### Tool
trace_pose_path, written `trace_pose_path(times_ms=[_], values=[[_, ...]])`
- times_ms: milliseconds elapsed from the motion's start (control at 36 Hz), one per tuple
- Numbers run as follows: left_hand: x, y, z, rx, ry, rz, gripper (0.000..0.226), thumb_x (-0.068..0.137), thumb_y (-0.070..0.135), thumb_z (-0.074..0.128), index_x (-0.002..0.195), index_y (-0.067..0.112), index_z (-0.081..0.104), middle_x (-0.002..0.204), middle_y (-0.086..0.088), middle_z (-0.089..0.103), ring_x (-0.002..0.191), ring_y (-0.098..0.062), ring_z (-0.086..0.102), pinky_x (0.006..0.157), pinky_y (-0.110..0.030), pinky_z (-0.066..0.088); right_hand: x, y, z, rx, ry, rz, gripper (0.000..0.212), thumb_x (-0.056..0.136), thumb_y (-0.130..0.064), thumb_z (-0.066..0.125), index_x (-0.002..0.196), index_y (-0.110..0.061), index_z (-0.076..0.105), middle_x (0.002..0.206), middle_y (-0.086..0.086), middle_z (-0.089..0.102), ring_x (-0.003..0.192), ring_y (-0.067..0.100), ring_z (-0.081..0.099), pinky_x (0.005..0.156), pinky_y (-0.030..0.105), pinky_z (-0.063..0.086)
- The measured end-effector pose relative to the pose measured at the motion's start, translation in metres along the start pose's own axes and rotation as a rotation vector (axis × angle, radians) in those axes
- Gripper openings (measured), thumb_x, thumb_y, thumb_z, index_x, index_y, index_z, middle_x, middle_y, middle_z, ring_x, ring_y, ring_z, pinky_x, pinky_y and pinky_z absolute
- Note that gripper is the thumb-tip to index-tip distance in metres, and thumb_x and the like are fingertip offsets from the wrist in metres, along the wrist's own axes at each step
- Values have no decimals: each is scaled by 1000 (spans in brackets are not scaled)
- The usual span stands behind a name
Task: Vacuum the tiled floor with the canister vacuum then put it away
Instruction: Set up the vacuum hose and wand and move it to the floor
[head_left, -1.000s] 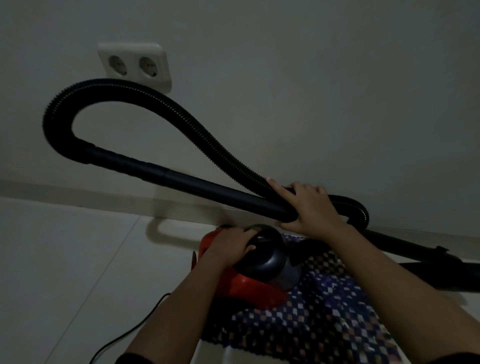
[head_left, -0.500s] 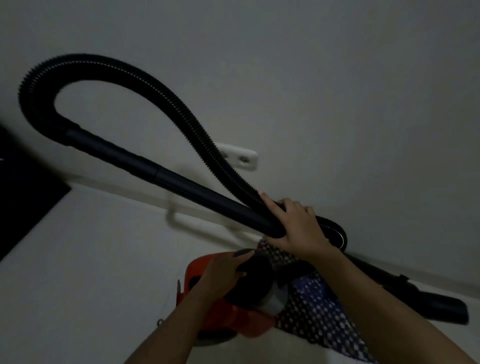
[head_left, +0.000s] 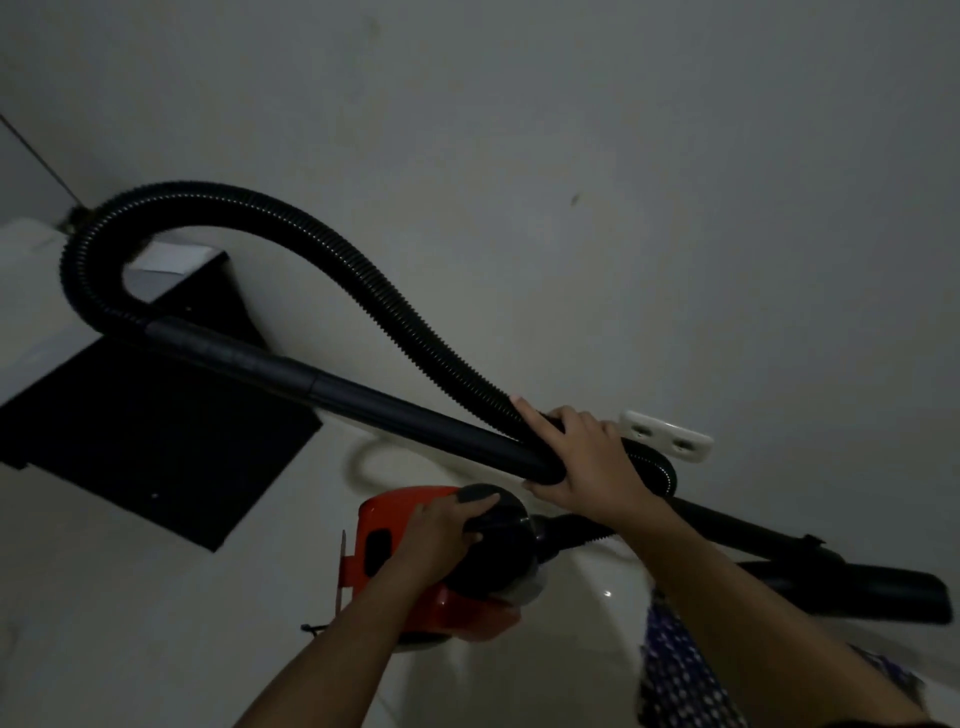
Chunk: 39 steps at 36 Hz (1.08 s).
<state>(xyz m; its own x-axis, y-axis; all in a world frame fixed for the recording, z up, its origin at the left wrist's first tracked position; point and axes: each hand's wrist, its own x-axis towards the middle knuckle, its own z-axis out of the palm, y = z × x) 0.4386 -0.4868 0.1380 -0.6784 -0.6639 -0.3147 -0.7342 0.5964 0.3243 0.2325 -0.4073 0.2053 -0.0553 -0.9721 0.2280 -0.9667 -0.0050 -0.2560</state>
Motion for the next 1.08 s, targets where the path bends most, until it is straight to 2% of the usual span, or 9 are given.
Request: trace_pose_path(times_ms=[167,250,333,417,528,639,806,944,1083], values=[[40,-73,-26,-56,-40,-20,58,93,21,54,144,38,34,146,-4,46,131,-21,46,107,-30,40,76,-18,39,31,-63,58,94,79,-56,55,142,-43,-13,124,4,48,108,26,50,87,39,36],[61,-106,-26,-68,-63,-10,57,94,21,52,145,38,32,147,-6,45,129,-23,48,107,-32,40,108,-27,69,-8,-38,92,92,70,-60,50,148,-36,8,105,6,62,84,27,62,69,38,45],[73,-136,-16,-87,-94,-12,58,94,19,50,144,40,30,145,-7,45,128,-25,46,107,-36,39,131,-33,99,-39,-18,99,87,63,-65,43,142,-30,28,90,6,66,66,23,62,56,31,46],[81,-161,-9,-87,-111,-27,58,95,19,50,144,42,29,143,-8,46,128,-25,45,107,-34,38,142,-41,119,-18,-45,145,87,64,-64,45,142,-32,24,93,5,65,70,22,62,59,35,49],[93,-193,-2,-63,-141,-4,60,95,20,49,145,45,25,143,-9,46,131,-26,42,110,-39,35,153,-51,137,19,-134,202,95,67,-58,61,144,-39,7,106,5,60,85,25,60,73,40,46],[98,-220,3,-48,-186,35,60,96,21,50,145,44,24,143,-10,46,132,-28,41,110,-41,35,155,-66,158,28,-81,270,102,65,-50,72,144,-39,9,107,8,60,87,29,61,74,41,45],[105,-264,22,-63,-223,146,58,97,19,49,146,39,25,142,-12,47,129,-29,45,109,-36,38,143,-99,186,-24,23,364,90,68,-58,49,147,-37,9,108,7,59,91,27,60,76,41,46],[105,-301,64,-49,-229,209,58,96,22,49,146,40,25,144,-11,46,132,-28,42,110,-42,35,123,-115,234,-29,54,433,98,66,-48,70,146,-35,14,107,8,59,90,29,60,76,40,44],[125,-332,123,-98,-181,237,54,95,20,51,143,38,35,142,-10,48,130,-27,45,109,-40,37,102,-112,305,-49,81,471,96,65,-48,64,145,-36,13,108,8,59,90,29,60,78,41,44]])
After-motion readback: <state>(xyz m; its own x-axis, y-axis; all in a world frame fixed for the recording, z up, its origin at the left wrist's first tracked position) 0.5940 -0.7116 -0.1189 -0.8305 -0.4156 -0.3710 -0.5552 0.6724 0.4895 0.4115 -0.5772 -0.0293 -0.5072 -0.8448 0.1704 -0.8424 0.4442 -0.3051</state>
